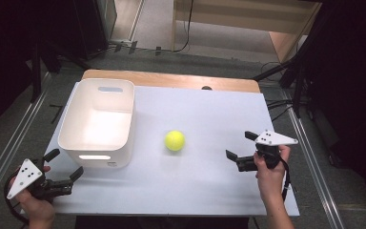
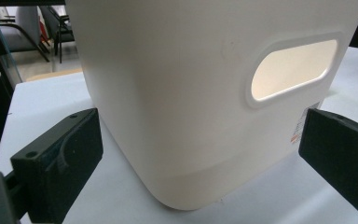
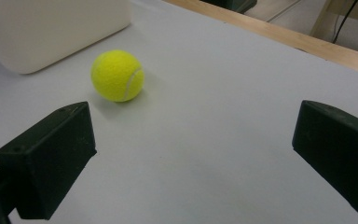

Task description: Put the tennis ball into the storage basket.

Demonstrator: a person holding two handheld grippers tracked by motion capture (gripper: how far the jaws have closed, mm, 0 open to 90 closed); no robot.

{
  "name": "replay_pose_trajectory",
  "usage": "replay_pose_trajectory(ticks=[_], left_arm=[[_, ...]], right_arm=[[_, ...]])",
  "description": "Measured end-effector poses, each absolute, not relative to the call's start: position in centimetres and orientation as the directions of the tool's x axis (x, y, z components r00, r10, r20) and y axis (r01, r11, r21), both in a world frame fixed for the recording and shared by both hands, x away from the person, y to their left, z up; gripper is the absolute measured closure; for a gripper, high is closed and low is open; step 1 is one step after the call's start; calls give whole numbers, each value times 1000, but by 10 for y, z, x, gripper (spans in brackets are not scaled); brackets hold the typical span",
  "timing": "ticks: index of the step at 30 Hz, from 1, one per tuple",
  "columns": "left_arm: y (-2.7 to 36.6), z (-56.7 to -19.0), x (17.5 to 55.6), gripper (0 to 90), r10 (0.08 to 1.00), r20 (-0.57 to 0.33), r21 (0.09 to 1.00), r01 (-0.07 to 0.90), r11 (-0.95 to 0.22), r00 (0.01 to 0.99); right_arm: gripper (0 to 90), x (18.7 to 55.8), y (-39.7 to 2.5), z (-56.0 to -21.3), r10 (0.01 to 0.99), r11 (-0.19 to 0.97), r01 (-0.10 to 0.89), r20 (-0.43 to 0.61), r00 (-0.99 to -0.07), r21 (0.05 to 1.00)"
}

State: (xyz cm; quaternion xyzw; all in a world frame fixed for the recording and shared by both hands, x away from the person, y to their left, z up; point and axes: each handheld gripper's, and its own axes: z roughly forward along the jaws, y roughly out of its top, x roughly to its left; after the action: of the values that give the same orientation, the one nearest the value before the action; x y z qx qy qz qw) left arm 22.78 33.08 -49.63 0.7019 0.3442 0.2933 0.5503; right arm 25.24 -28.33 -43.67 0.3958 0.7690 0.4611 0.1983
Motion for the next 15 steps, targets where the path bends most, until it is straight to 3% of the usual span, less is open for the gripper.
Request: replay_pose_trajectory(ticks=[15], left_arm=[[330,-496,228,0,805,36,974,160,-162,592]], right_arm=[[0,273,-263,-426,761,306,418,45,-647,855]])
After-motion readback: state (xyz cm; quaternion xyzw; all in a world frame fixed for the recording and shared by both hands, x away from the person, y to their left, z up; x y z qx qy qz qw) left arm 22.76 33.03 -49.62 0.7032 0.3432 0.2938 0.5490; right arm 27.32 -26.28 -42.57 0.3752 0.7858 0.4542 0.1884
